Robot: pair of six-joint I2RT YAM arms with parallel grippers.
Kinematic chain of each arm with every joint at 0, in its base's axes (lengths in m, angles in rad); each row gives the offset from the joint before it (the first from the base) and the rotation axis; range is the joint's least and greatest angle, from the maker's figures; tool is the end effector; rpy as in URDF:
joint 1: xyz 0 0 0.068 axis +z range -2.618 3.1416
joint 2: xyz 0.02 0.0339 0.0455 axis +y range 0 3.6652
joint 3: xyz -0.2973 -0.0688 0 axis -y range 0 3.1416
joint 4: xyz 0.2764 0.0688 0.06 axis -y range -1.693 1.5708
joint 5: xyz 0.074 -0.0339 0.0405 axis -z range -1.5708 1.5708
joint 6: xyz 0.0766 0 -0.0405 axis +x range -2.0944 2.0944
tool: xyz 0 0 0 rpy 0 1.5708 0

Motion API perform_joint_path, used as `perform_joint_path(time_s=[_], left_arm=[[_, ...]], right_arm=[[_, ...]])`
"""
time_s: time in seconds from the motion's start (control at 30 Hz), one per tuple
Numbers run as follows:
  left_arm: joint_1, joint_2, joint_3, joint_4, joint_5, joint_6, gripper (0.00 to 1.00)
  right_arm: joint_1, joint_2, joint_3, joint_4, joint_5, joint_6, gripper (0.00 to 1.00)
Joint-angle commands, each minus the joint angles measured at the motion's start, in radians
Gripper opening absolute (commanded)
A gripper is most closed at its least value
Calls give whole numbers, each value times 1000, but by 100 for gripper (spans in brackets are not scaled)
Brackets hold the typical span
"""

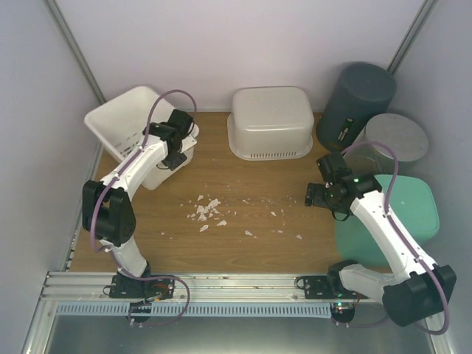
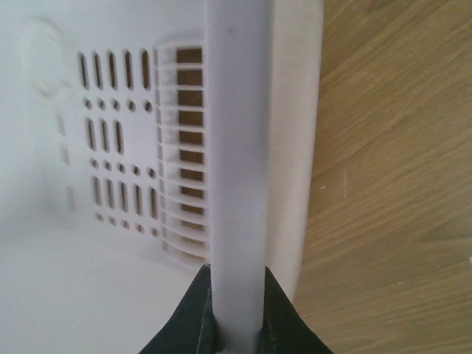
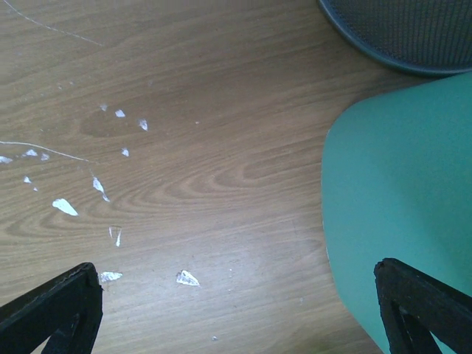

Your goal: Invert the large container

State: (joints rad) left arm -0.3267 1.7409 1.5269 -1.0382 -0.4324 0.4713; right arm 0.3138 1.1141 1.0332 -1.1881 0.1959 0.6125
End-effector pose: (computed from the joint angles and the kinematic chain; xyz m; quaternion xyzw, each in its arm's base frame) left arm 0.3874 -0.0974 0.2701 0.3433 0.9018 0.2224 0.1392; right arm 0.2077 0.0517 0.2754 0.1609 0.9708 -0.0197 0.1770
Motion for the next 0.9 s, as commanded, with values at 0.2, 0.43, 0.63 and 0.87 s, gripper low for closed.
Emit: perform_joint_path(time_s=[0.2, 0.43, 0.63, 0.87], left_arm=[[-2, -33, 169, -230, 218, 73, 0], [-9, -84, 428, -320, 414, 104, 0], [-2, -141, 486, -321, 698, 91, 0], [1, -180, 553, -282, 1137, 45, 0]], right_arm=[[-6, -23, 111, -17, 1, -56, 100], [-6, -11, 211, -31, -5, -81, 100], [-6, -11, 297, -30, -19, -95, 100], [-6, -18, 363, -39, -21, -90, 100]])
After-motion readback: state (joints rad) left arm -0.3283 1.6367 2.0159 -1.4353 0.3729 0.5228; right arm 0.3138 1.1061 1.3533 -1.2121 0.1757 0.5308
